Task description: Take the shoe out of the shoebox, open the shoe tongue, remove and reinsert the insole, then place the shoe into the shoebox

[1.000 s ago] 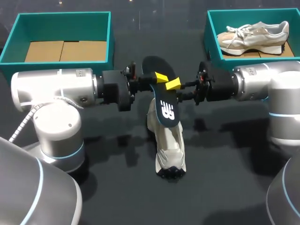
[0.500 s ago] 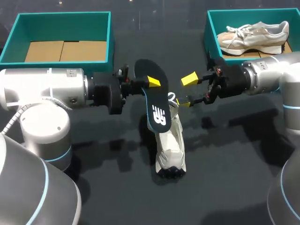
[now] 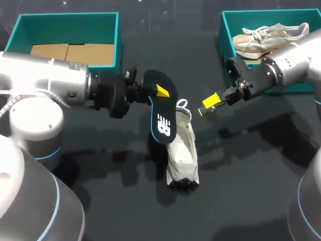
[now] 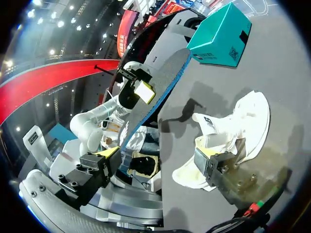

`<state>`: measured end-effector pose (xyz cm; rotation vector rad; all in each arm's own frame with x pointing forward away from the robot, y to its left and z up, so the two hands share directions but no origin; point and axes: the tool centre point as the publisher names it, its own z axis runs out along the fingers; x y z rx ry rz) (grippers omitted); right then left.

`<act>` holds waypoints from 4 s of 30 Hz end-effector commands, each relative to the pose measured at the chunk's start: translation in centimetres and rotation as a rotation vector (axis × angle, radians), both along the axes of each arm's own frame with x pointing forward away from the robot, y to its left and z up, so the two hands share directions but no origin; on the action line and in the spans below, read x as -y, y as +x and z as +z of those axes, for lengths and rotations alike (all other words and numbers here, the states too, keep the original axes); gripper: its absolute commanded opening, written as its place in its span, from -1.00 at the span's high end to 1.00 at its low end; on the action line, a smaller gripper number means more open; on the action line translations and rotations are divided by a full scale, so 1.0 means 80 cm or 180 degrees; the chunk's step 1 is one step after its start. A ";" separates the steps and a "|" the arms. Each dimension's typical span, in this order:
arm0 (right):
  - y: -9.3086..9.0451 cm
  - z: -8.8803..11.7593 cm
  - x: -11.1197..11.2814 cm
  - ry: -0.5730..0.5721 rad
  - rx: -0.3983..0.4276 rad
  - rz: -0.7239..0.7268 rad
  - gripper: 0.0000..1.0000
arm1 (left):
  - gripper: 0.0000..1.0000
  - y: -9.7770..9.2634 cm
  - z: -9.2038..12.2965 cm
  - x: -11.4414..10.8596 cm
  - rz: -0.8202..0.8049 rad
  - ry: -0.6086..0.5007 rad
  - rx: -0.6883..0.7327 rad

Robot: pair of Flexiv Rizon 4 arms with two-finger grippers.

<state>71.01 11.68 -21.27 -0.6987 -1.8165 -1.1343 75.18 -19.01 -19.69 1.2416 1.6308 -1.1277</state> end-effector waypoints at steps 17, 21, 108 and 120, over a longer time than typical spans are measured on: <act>-0.064 -0.036 0.035 -0.0804 0.1327 0.0764 -1.00 | 1.00 -0.069 0.017 0.014 -0.0373 -0.0106 -0.1080; -0.064 -0.036 0.035 -0.0804 0.1327 0.0764 -1.00 | 1.00 -0.069 0.017 0.014 -0.0373 -0.0106 -0.1080; -0.061 -0.173 0.013 -0.1936 0.3167 0.1210 -1.00 | 1.00 -0.165 -0.057 0.058 -0.0545 -0.0535 -0.2545; -0.061 -0.177 0.014 -0.1882 0.3201 0.1249 -1.00 | 1.00 -0.165 -0.058 0.061 -0.0505 -0.0552 -0.2629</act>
